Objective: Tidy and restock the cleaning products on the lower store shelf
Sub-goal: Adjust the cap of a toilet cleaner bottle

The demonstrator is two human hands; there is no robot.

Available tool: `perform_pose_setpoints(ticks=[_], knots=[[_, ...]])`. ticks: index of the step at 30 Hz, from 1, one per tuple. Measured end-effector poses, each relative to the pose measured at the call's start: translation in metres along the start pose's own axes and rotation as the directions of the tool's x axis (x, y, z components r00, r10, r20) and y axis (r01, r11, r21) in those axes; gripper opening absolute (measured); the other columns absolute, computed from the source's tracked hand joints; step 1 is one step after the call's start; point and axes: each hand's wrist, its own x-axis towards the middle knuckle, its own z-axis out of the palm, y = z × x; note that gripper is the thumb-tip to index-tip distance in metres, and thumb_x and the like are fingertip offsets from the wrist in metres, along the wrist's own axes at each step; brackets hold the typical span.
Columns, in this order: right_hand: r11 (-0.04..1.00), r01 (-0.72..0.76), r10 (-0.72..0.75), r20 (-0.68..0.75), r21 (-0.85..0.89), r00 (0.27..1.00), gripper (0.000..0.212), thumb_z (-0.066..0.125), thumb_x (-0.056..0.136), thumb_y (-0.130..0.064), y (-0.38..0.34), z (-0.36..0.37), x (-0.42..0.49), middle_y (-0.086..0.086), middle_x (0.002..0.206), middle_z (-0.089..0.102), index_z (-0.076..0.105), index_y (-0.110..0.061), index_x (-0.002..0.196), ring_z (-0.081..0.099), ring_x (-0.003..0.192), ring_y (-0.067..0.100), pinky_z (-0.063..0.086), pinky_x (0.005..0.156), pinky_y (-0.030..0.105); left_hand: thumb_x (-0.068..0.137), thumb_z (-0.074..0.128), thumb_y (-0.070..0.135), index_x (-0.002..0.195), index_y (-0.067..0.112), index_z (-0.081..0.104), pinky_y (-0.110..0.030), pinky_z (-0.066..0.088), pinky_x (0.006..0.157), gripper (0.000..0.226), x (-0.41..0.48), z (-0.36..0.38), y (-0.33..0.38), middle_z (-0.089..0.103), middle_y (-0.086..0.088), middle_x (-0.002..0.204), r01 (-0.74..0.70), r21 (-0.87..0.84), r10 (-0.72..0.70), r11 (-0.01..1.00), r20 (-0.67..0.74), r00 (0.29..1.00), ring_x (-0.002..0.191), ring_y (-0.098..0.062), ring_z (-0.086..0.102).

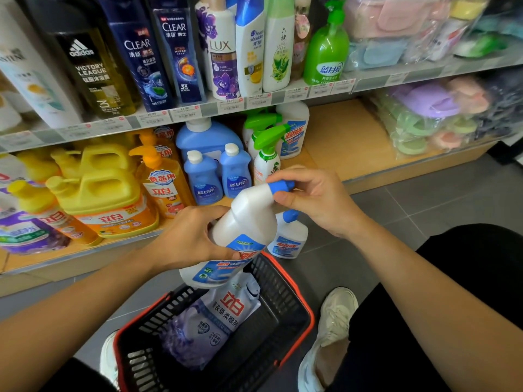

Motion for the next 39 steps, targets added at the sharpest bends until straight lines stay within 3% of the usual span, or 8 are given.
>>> perform_pose_setpoints(ticks=[6,12,16,19,26,31,35,39], knots=[[0.997,0.074,-0.074,0.011,0.007,0.997,0.030,0.073,0.080,0.011,-0.006,-0.007,-0.002,0.001,0.114,0.073,0.076,-0.012,0.098,0.067,0.112,0.018,0.055,0.088,0.027,0.062,0.087,0.060,0.109,0.030,0.072,-0.039,0.061,0.069,0.058,-0.001,0.002,0.000,0.075,0.019,0.100,0.005,-0.075,-0.004,0.997,0.015,1.000,0.088,-0.003,0.072],[0.997,0.058,-0.053,-0.115,0.040,0.992,0.025,0.078,0.079,-0.002,-0.002,-0.006,0.002,0.003,0.106,0.076,0.079,-0.020,0.097,0.071,0.104,0.024,0.057,0.087,0.032,0.064,0.093,0.045,0.110,0.025,0.073,-0.037,0.062,0.071,0.054,0.001,0.005,0.002,0.076,0.017,0.103,0.007,-0.147,-0.004,0.989,0.018,1.000,0.088,-0.004,0.074],[0.996,0.031,-0.006,-0.283,0.083,0.959,0.017,0.080,0.078,-0.024,0.002,0.001,0.006,0.010,0.090,0.077,0.081,-0.014,0.091,0.073,0.088,0.029,0.057,0.075,0.031,0.062,0.091,0.050,0.109,0.025,0.073,-0.038,0.061,0.071,0.056,0.001,0.008,0.004,0.076,0.018,0.102,0.000,-0.188,0.002,0.982,0.013,1.000,0.088,-0.006,0.074],[0.989,0.019,0.028,-0.316,0.145,0.948,0.010,0.077,0.084,-0.020,0.004,0.005,0.009,0.009,0.088,0.077,0.079,-0.014,0.091,0.074,0.083,0.026,0.058,0.070,0.029,0.062,0.093,0.046,0.106,0.026,0.073,-0.038,0.061,0.072,0.053,0.002,0.009,0.005,0.076,0.018,0.102,0.013,-0.222,-0.012,0.975,0.005,1.000,0.088,-0.006,0.074],[0.981,-0.064,0.098,-0.185,0.182,0.978,0.019,0.064,0.095,-0.015,0.010,0.002,0.005,0.004,0.101,0.076,0.072,-0.015,0.112,0.073,0.092,0.020,0.058,0.077,0.031,0.067,0.095,0.023,0.112,0.026,0.071,-0.035,0.062,0.083,0.051,0.002,0.009,0.004,0.077,0.013,0.109,0.045,-0.378,-0.038,0.925,0.026,0.999,0.099,-0.010,0.075],[0.990,-0.133,0.137,-0.078,0.055,0.988,0.033,0.072,0.085,0.000,0.020,-0.002,-0.002,0.005,0.110,0.075,0.070,-0.012,0.116,0.070,0.105,0.017,0.055,0.093,0.031,0.068,0.094,0.029,0.108,0.026,0.074,-0.038,0.064,0.079,0.045,0.002,0.005,0.004,0.078,0.003,0.108,0.073,-0.523,-0.089,0.849,-0.005,0.996,0.098,-0.020,0.076],[0.966,-0.243,0.243,0.016,0.089,0.970,0.047,0.078,0.082,-0.007,0.031,-0.001,-0.007,0.002,0.117,0.073,0.064,-0.013,0.126,0.068,0.109,0.016,0.053,0.090,0.027,0.069,0.092,0.031,0.105,0.029,0.076,-0.036,0.064,0.077,0.040,0.004,-0.001,0.008,0.078,-0.001,0.109,0.060,-0.615,-0.122,0.786,-0.060,0.991,0.098,-0.024,0.076],[0.947,-0.322,0.315,0.192,0.008,0.930,0.061,0.083,0.075,0.000,0.051,0.013,-0.019,0.003,0.121,0.071,0.059,-0.015,0.129,0.067,0.112,0.016,0.054,0.090,0.027,0.072,0.090,0.024,0.110,0.022,0.076,-0.038,0.063,0.079,0.040,0.008,-0.005,0.014,0.077,-0.009,0.113,0.026,-0.741,-0.163,0.671,-0.113,0.980,0.102,-0.031,0.075]])
